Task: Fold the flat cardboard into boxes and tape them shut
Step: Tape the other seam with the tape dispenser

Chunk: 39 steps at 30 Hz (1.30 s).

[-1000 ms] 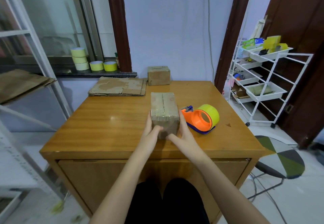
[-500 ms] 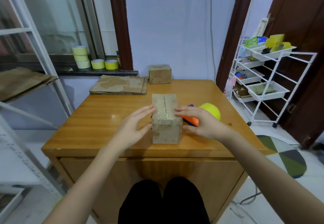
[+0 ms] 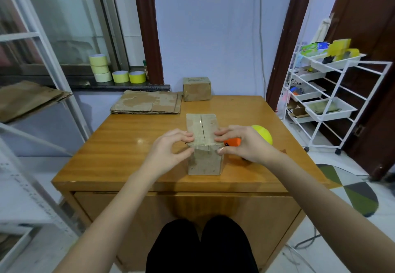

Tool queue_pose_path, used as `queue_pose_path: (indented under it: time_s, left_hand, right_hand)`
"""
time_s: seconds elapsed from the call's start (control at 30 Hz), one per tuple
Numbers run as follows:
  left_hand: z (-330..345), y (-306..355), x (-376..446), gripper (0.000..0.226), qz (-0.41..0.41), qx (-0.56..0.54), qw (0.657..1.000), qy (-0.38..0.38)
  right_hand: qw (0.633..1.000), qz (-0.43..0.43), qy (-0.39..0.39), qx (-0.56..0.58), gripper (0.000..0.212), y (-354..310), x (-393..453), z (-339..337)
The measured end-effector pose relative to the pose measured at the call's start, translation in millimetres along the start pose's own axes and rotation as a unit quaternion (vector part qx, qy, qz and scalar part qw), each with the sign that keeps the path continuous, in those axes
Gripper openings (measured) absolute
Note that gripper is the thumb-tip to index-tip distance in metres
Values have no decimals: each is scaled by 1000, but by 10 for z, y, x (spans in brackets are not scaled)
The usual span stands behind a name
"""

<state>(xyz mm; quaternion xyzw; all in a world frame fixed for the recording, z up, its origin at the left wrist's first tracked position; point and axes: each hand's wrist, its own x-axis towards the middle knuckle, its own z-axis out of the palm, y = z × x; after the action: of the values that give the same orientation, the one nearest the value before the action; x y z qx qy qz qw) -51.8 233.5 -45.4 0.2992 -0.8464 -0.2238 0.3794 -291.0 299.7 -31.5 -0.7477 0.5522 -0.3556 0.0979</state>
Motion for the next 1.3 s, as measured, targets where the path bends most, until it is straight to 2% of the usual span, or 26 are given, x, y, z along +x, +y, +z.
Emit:
queue_pose_path:
  time_s: [0.17, 0.3, 0.4, 0.53, 0.67, 0.8, 0.9, 1.03, 1.13, 1.23, 1.3]
  left_hand:
    - [-24, -38, 22, 21, 22, 8, 1000, -13]
    - [10, -68, 6, 21, 26, 6, 1000, 3]
    - [34, -81, -24, 26, 32, 20, 999, 3]
    - [50, -90, -61, 33, 33, 29, 999, -6]
    - [16, -73, -100, 43, 28, 42, 998, -43]
    - [8, 104, -26, 29, -24, 22, 999, -27]
    - [49, 119, 2, 15, -5, 56, 998, 17]
    - [53, 21, -51, 24, 27, 57, 998, 13]
    - [96, 10, -104, 38, 72, 128, 989, 15]
    - [192, 35, -169, 42, 89, 200, 976, 21]
    - [244, 64, -188, 44, 73, 207, 975, 29]
  right_hand:
    - [1000, -5, -20, 15, 30, 64, -3, -10]
    - [999, -33, 12, -1, 31, 110, -50, 61]
    - [993, -90, 38, -73, 39, 151, -116, 181]
    - [989, -102, 37, -102, 48, 169, -180, 266]
    - [992, -73, -24, -100, 70, 83, -183, 165]
    - [998, -4, 29, -54, 41, -78, -44, 91]
    - [996, -11, 54, -71, 28, -54, 29, 126]
    - [985, -76, 87, -125, 35, 28, -85, 236]
    - [974, -114, 120, -154, 42, 100, -191, 409]
    - [982, -84, 131, -106, 37, 82, -257, 492]
    - [988, -46, 137, -63, 39, 13, -247, 491]
